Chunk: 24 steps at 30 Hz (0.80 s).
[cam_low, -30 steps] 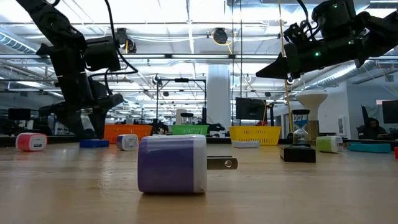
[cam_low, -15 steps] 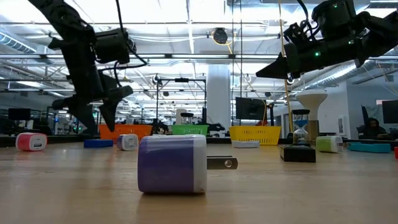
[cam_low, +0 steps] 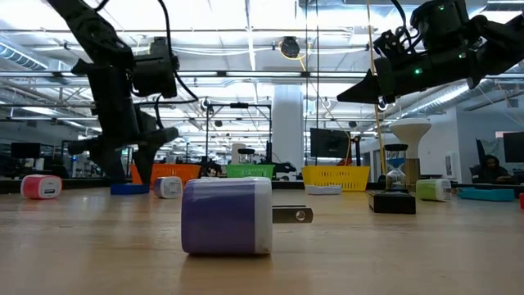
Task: Pick & Place Office items
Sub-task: Put the right blue digital clock into the orange bin
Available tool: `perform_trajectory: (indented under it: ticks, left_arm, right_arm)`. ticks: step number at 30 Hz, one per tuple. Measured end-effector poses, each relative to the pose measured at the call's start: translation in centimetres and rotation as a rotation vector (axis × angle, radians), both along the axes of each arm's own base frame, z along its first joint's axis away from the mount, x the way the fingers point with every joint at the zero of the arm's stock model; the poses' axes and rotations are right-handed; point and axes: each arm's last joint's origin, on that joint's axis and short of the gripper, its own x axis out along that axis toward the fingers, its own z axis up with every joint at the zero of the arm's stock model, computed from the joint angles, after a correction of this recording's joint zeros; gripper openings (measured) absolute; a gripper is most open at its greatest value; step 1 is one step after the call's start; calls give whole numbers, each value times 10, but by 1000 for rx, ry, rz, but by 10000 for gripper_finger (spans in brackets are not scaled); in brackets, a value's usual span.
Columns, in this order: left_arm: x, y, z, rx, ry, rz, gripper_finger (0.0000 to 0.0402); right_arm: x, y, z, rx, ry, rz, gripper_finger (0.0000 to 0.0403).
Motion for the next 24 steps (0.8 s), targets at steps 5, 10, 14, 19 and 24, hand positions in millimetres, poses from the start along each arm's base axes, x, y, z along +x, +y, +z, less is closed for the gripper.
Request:
perform_trajectory:
  ticks: [5, 10, 14, 19, 24]
  left_arm:
    - [2, 1, -6, -4, 28, -7, 225]
    - [0, 0, -4, -17, 41, -35, 205]
    - [0, 7, 6, -28, 74, -86, 154]
    - [7, 30, 31, 17, 64, -119, 153]
    - [14, 66, 69, 76, -18, -109, 153]
  right_arm:
    - [0, 0, 0, 0, 0, 0, 4]
    - [0, 0, 0, 0, 0, 0, 4]
    - [0, 0, 0, 0, 0, 0, 4]
    - [0, 0, 0, 1, 0, 0, 4]
    - [0, 0, -1, 2, 7, 0, 4]
